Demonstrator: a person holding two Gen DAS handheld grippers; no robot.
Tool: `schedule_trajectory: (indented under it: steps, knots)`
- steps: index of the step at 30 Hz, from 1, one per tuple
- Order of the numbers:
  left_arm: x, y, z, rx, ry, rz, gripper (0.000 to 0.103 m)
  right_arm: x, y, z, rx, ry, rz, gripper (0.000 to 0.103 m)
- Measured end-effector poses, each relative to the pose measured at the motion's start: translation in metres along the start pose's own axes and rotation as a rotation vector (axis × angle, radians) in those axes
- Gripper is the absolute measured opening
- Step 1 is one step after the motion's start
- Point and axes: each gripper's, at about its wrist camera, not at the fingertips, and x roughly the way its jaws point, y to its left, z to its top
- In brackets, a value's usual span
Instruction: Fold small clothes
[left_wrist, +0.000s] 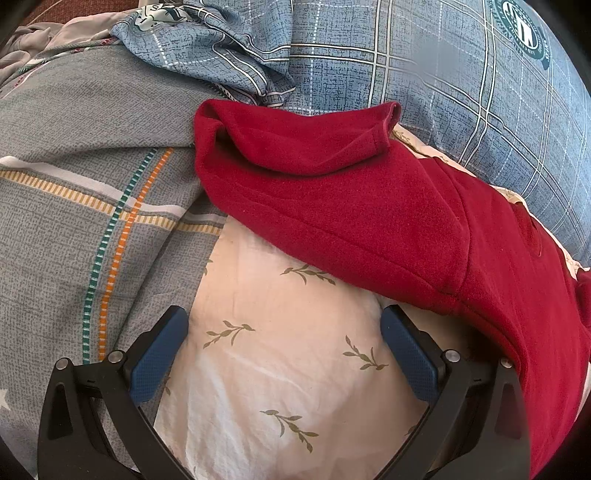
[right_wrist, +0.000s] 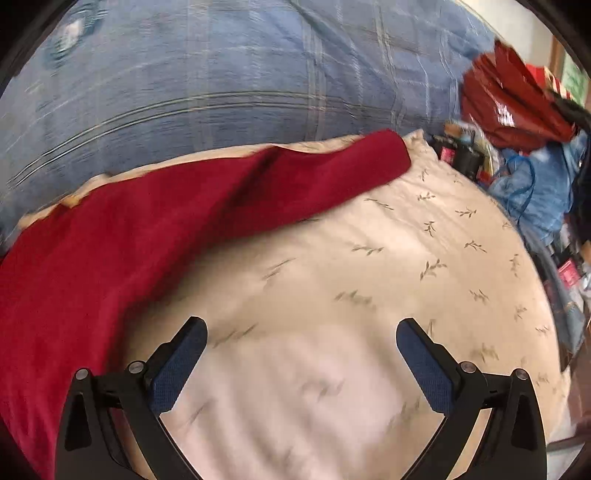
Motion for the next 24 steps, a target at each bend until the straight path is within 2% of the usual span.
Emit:
schedule_trajectory:
  steps: [4, 9, 15, 19, 24]
  knots:
    - [-0.003, 0.003, -0.002, 0.005, 0.006, -0.011, 0.103, -0.042, 0.020, -0.011, -0.025, -0.064, 0.033, 0.103]
    - [-0.023, 0.009, -0.013, -0.022, -0.001, -0.033, 0.103, -0.078, 0.050, -0.020, -0.030, -0.100, 0.090, 0.103]
    - [-0.061, 0.002, -0.019, 0.031, -0.080, -0.035, 0.103, -0.094, 0.083, -0.023, -0.078, -0.121, 0.123, 0.103]
    - [-0.085, -0.012, -0.021, 0.083, -0.135, -0.038, 0.103, -0.098, 0.105, -0.023, -0.136, -0.135, 0.113, 0.103]
    - [-0.099, -0.030, -0.032, 0.125, -0.142, -0.074, 0.103, -0.100, 0.124, -0.023, -0.157, -0.145, 0.127, 0.103]
